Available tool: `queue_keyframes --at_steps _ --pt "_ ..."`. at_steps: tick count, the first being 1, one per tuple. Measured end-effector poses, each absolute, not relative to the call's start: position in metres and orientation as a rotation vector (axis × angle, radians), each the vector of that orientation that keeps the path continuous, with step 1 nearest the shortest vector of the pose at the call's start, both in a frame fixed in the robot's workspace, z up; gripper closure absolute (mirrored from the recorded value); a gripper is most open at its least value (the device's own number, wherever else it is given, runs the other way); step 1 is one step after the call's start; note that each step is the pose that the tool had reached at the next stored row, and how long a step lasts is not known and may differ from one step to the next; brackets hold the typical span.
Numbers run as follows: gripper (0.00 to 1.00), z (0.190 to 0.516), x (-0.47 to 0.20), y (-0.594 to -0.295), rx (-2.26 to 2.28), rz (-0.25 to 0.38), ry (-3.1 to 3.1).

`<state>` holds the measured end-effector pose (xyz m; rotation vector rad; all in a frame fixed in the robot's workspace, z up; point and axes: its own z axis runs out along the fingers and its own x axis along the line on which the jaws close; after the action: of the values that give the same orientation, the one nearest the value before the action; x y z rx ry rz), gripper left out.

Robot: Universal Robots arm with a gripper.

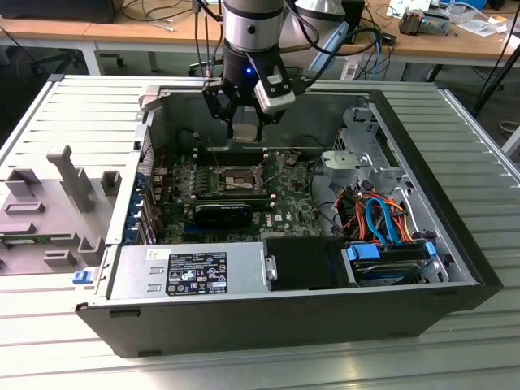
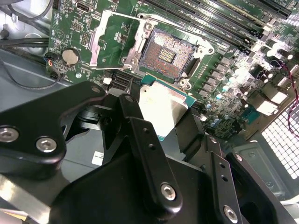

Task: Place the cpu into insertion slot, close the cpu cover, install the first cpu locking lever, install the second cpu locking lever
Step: 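Place the cpu into insertion slot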

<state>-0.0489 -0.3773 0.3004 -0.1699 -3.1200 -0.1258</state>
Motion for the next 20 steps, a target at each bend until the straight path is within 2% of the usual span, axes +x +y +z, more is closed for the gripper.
queue_keyframes --at_steps 20 --pt "0.46 0.2996 -0.0489 -0.3773 -0.198 -0.124 -3.119"
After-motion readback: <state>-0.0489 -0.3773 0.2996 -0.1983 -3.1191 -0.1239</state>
